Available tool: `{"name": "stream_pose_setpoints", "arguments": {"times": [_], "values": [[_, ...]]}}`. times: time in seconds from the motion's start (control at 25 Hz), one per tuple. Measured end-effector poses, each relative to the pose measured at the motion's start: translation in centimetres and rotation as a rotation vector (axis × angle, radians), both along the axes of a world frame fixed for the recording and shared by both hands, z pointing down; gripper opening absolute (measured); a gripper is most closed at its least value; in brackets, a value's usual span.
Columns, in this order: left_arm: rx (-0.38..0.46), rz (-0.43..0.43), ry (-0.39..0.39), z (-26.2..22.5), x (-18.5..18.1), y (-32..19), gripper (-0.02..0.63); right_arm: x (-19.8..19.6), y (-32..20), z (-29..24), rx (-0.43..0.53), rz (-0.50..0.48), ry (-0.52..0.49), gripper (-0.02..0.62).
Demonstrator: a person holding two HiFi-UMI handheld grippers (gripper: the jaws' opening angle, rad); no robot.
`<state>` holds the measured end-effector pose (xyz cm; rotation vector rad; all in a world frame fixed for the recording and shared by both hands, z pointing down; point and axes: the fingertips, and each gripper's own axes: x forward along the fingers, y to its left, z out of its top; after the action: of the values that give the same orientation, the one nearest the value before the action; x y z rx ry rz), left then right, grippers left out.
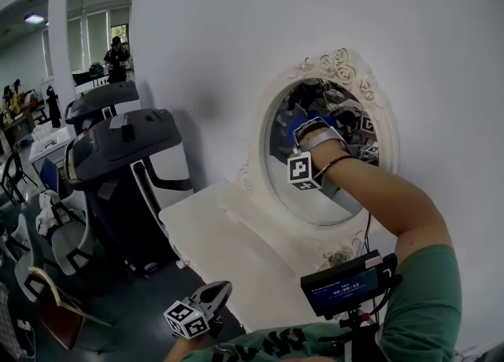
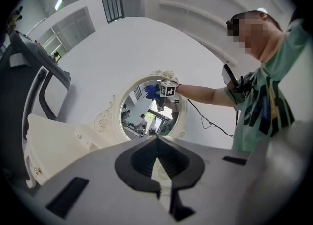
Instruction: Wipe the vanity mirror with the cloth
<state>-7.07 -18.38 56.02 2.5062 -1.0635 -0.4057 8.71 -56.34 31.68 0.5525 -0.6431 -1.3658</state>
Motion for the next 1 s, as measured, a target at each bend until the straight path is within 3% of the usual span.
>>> {"name": "stream_pose_setpoints", "arguments": {"times": [0.24,0.44,0.68,1.0], "values": [[-0.047,-0.086,0.009,1.9,-4.3,-0.6,0.006,-6.7,-7.7,-1.0,0.116,-0.127,0.031,0.075],[-0.061,-0.123,0.013,2.8,-6.5,-1.7,0.006,-8.9,-11.5,-1.0,0.134,-0.097,0.03,0.075],[-0.044,-0.123,0.002,2.7,-6.9,-3.3,0.006,-8.4,-12.0,-0.8,0.126,-0.096,0.014,0.072],[0.006,-0.107,-0.032,0.5,-6.5,-5.0,0.006,-2.4,-6.9,-0.5,0.034,0.092,0.023,0.072]]}}
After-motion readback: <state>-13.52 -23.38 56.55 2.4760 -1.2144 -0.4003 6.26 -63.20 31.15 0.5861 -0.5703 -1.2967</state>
